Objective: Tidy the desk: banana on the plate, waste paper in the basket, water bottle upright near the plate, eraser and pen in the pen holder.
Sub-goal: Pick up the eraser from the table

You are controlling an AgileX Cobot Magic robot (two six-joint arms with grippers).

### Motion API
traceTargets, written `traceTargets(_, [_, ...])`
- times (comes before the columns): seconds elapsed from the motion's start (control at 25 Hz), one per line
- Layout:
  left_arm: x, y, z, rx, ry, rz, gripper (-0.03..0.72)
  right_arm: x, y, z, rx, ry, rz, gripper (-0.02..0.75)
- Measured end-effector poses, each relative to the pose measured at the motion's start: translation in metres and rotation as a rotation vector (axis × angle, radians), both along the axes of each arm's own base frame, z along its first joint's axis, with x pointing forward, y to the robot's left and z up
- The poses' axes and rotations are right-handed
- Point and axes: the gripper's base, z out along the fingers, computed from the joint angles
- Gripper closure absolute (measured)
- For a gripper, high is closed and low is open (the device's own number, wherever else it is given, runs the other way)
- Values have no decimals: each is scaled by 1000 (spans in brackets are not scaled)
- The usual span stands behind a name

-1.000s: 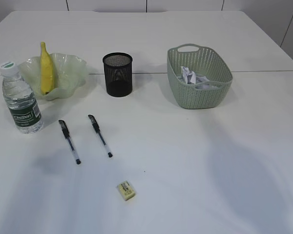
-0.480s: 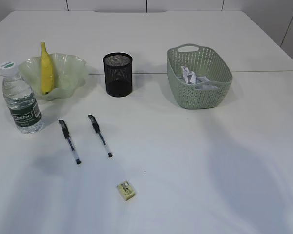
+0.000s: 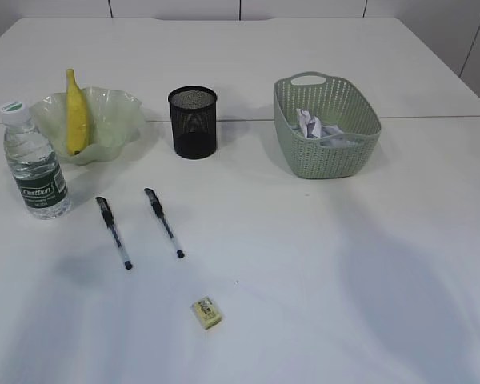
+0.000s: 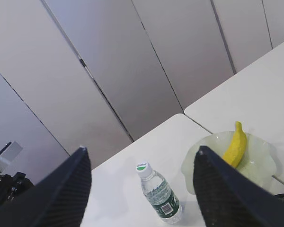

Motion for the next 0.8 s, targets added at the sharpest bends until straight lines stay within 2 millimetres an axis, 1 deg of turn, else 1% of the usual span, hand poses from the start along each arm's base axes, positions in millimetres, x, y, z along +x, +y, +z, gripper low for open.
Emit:
traceTargets(0.56, [0, 0, 0, 0, 0, 0, 379, -1, -2, -1, -6, 7, 12, 237])
traceTargets(0.8, [0, 0, 0, 0, 0, 0, 389, 3, -30, -2, -2, 42, -34, 237])
